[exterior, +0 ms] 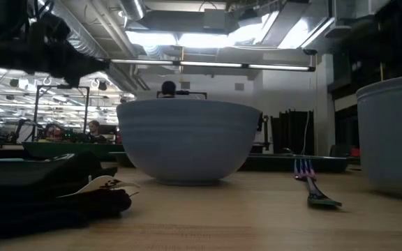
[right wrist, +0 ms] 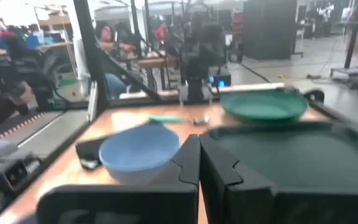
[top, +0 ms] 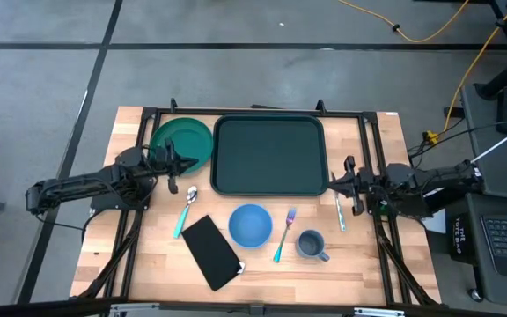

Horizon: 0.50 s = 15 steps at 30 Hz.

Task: Set up tray
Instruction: Put the gray mug on the dark green tray

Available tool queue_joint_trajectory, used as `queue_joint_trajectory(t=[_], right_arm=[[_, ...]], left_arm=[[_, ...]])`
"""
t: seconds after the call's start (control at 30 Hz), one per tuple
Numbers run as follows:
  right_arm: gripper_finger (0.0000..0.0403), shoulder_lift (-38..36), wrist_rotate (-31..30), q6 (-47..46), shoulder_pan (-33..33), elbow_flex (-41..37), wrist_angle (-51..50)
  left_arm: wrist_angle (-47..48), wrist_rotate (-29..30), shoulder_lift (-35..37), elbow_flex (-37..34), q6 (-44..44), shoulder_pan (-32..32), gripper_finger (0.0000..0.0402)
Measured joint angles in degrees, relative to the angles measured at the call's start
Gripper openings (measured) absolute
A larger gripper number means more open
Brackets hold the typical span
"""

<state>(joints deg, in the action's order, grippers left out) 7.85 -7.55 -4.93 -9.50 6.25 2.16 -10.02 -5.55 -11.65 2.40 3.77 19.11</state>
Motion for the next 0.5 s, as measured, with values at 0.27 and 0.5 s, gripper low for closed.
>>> queue_joint_trajectory(t=[0.27, 0.5], right_arm=[[0.0003, 14.64, -6.38, 4.93, 0.13, 13.5, -3.88], [0.0011, 25.07, -8.48, 3.83, 2.14, 19.41, -2.95]], left_arm=[[13.28, 1.92, -4.58, 9.31, 0.3, -1.17, 0.0001], [19.93, 3.05, -13.27, 16.26, 1.41, -3.65, 0.0002]])
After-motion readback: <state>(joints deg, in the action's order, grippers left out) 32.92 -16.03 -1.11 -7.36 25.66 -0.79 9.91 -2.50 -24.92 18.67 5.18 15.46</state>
